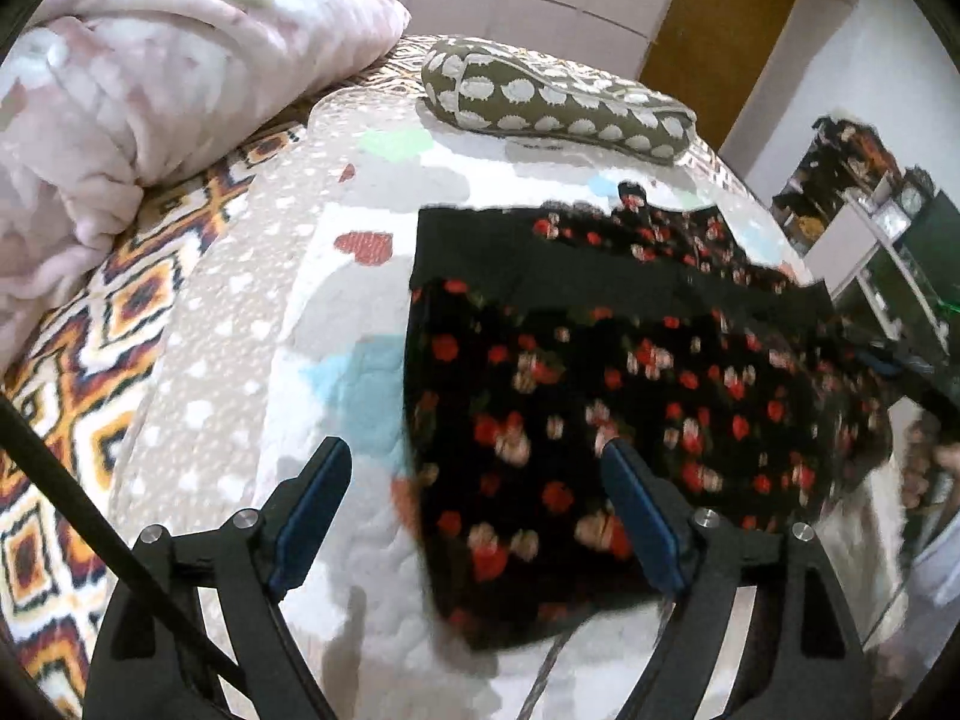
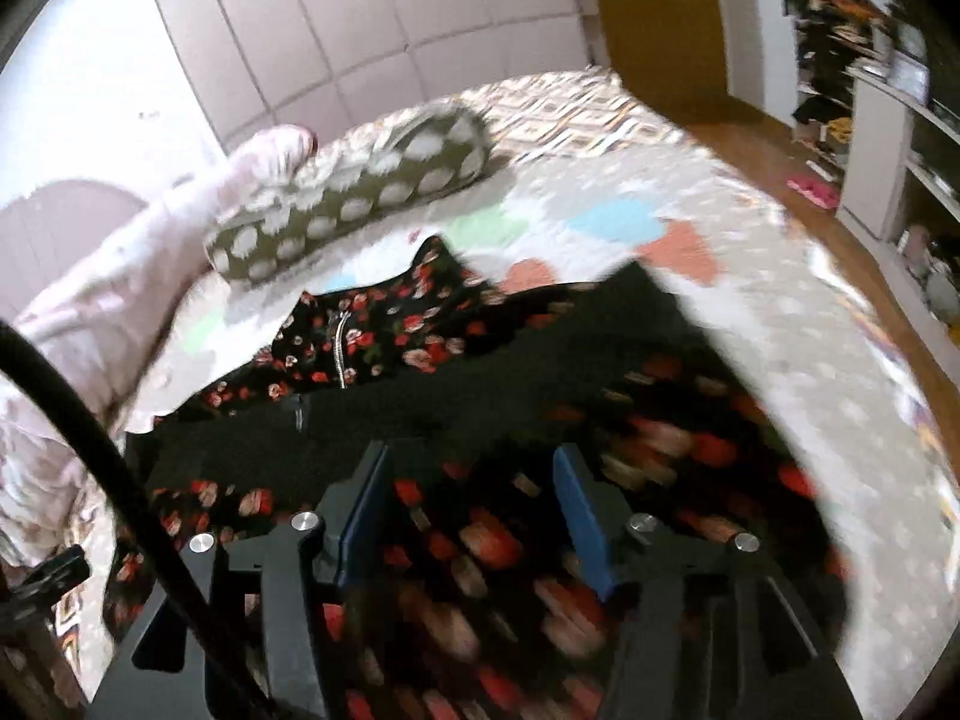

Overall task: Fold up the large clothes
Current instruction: 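Press the folded dress flat with both tools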

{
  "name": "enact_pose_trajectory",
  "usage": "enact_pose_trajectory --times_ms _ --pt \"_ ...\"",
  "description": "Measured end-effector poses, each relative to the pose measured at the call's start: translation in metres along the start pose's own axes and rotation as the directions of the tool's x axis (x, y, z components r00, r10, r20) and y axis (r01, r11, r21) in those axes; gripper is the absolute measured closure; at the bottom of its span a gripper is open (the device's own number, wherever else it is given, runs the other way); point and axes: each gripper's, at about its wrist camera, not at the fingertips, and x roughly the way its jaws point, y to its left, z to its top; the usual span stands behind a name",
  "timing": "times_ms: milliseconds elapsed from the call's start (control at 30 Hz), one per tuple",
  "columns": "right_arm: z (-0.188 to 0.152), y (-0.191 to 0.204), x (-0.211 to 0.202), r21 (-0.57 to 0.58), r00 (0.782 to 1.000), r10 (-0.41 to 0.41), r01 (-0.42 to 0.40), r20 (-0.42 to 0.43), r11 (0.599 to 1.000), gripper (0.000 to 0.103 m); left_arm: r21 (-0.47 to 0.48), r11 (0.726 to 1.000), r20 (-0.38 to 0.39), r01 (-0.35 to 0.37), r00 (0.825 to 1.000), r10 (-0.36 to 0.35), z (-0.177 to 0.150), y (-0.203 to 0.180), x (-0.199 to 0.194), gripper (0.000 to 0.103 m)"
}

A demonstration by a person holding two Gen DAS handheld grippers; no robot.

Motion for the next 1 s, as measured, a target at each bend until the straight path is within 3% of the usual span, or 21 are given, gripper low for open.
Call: enact_pose_trajectory --times_ms 67,133,233,300,400,533,700,1000 --pt "-0.014 -0.015 -0.019 -0.009 1.0 0.019 -0.019 -0.016 1.0 0.048 0.006 1.0 -0.019 -0.002 1.0 0.002 -0.01 0.0 0.001 0.019" --pt "-0.034 -0.032 -0.03 -0.026 0.999 -0.012 0.01 -0.045 1.0 0.06 -0.005 1.0 -0.055 -0.017 0.998 0.017 -0.018 0.001 0.01 0.019" --pt "-0.059 -0.059 -0.028 -0.011 0.992 -0.089 0.088 -0.091 0.996 0.063 0.0 0.999 -0.102 -0.046 0.994 0.046 -0.027 0.0 0.029 0.019" --pt "-0.073 -0.083 -0.026 0.023 0.981 -0.166 0.169 -0.097 0.985 0.063 0.031 0.994 -0.119 -0.105 0.987 0.108 -0.031 0.0 0.038 0.019" --pt "-0.077 -0.098 -0.038 0.101 0.98 -0.185 0.192 -0.075 0.976 0.063 -0.011 0.99 -0.093 -0.139 0.986 0.137 -0.031 0.008 0.027 0.026" --pt "-0.076 -0.08 -0.065 0.068 0.989 -0.151 0.151 -0.007 0.986 0.061 -0.054 0.99 -0.066 -0.131 0.99 0.128 -0.03 0.021 0.01 0.026" --pt "-0.087 -0.04 -0.078 0.016 0.999 -0.044 0.044 0.026 0.999 0.061 -0.075 0.991 -0.052 -0.114 0.993 0.11 -0.037 0.022 0.001 0.026" --pt "-0.11 0.019 -0.078 -0.121 0.998 -0.005 0.012 0.057 0.993 0.061 0.059 0.975 0.029 -0.216 0.976 0.214 -0.048 -0.025 -0.016 0.026"
